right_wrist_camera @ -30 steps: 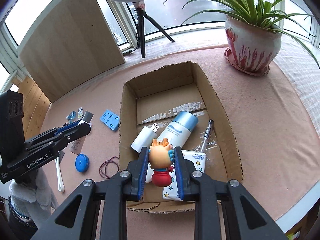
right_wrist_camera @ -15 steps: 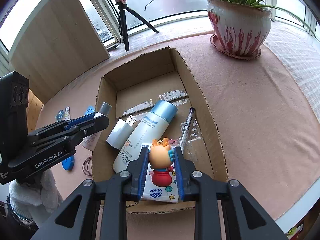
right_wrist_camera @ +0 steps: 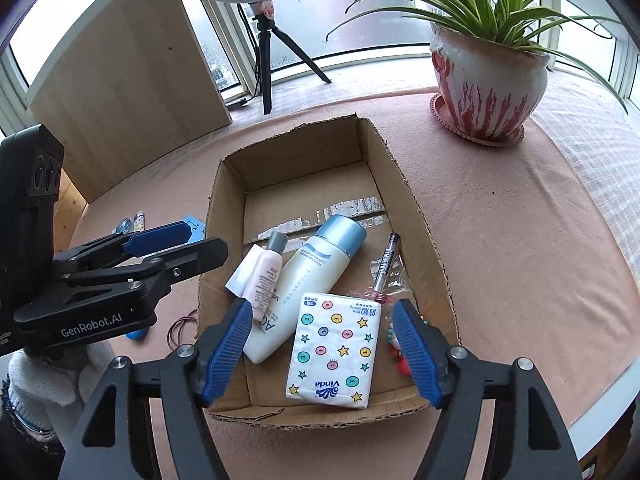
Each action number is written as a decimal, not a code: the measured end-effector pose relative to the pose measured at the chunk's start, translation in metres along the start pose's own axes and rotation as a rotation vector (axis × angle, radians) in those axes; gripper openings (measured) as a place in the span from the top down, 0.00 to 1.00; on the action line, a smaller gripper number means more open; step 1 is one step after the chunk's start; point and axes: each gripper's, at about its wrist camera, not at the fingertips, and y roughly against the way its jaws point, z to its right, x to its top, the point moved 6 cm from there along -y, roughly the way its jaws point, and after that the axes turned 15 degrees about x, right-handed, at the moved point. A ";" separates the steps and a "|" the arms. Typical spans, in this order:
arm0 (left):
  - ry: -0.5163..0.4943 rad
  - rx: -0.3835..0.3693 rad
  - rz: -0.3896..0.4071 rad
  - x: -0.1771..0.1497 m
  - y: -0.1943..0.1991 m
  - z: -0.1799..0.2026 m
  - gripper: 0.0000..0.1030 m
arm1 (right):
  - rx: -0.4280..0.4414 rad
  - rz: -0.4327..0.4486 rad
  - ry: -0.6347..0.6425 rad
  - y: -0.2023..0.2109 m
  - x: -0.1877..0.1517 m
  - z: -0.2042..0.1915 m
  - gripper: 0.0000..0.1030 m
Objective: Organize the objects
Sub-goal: 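Carry the toy figure and lotion bottle into the box and open both grippers, then grasp the blue round tape measure with the left gripper while the right approaches the rubber bands, then pinch the purple rubber bands with the right gripper, then carry the tape measure and rubber bands into the box and open both grippers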
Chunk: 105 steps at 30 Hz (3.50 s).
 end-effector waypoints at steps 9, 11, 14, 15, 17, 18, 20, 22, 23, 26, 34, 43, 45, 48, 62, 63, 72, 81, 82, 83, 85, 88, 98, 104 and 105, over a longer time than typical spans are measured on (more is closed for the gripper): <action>0.062 0.059 -0.016 -0.025 0.020 -0.065 0.34 | 0.031 0.013 0.041 0.000 -0.002 -0.041 0.33; 0.080 0.074 -0.027 -0.034 0.022 -0.083 0.34 | 0.046 0.015 0.050 -0.001 -0.003 -0.052 0.33; 0.099 0.101 -0.051 -0.051 0.022 -0.107 0.34 | 0.071 0.010 0.065 -0.006 -0.006 -0.069 0.33; 0.104 0.109 -0.060 -0.058 0.021 -0.115 0.34 | 0.078 0.009 0.070 -0.008 -0.008 -0.075 0.33; 0.110 0.129 -0.083 -0.072 0.019 -0.129 0.34 | 0.091 0.004 0.082 -0.011 -0.012 -0.087 0.33; 0.112 0.138 -0.095 -0.079 0.017 -0.135 0.34 | 0.098 0.001 0.088 -0.013 -0.015 -0.093 0.33; 0.114 0.153 -0.117 -0.093 0.014 -0.146 0.34 | 0.111 -0.004 0.097 -0.017 -0.021 -0.105 0.33; 0.113 0.163 -0.137 -0.107 0.011 -0.153 0.33 | 0.121 -0.013 0.108 -0.021 -0.028 -0.116 0.33; 0.112 0.169 -0.143 -0.112 0.010 -0.156 0.33 | 0.127 -0.020 0.111 -0.025 -0.032 -0.121 0.33; 0.091 0.179 -0.151 -0.122 0.009 -0.157 0.33 | 0.139 -0.060 0.123 -0.039 -0.046 -0.134 0.33; 0.039 0.201 -0.167 -0.130 -0.004 -0.150 0.33 | 0.094 -0.157 0.130 -0.079 -0.073 -0.144 0.35; -0.003 0.244 -0.159 -0.126 -0.012 -0.147 0.45 | 0.006 -0.196 0.110 -0.103 -0.076 -0.134 0.39; -0.002 0.244 -0.156 -0.125 -0.013 -0.149 0.48 | -0.010 -0.203 0.105 -0.109 -0.074 -0.131 0.39; -0.003 0.253 -0.151 -0.124 -0.015 -0.154 0.48 | -0.032 -0.214 0.109 -0.117 -0.073 -0.131 0.41; 0.070 0.247 -0.147 -0.133 -0.005 -0.191 0.48 | -0.136 -0.248 0.168 -0.146 -0.062 -0.129 0.50; 0.074 0.245 -0.145 -0.133 -0.004 -0.193 0.48 | -0.133 -0.253 0.177 -0.146 -0.061 -0.131 0.59; 0.121 0.217 -0.139 -0.134 -0.001 -0.199 0.48 | -0.073 -0.277 0.193 -0.143 -0.064 -0.136 0.95; 0.138 0.212 -0.134 -0.129 0.006 -0.201 0.48 | -0.003 -0.215 0.147 -0.119 -0.058 -0.144 0.95; 0.141 0.210 -0.132 -0.128 0.007 -0.201 0.48 | 0.006 -0.206 0.141 -0.117 -0.054 -0.144 0.95; 0.144 0.208 -0.131 -0.128 0.009 -0.200 0.48 | 0.011 -0.197 0.136 -0.113 -0.051 -0.143 0.95; 0.148 0.205 -0.125 -0.125 0.011 -0.198 0.48 | 0.022 -0.178 0.126 -0.104 -0.044 -0.139 0.95; 0.151 0.193 -0.118 -0.119 0.013 -0.193 0.48 | 0.038 -0.147 0.110 -0.089 -0.037 -0.135 0.95; 0.108 0.166 -0.043 -0.065 0.019 -0.153 0.48 | 0.021 -0.031 0.081 -0.035 -0.006 -0.098 0.95; 0.073 0.134 -0.004 -0.024 0.011 -0.113 0.48 | -0.013 0.025 0.059 -0.014 0.019 -0.063 0.95; 0.066 0.129 0.002 -0.018 0.009 -0.106 0.48 | -0.019 0.033 0.056 -0.012 0.022 -0.058 0.95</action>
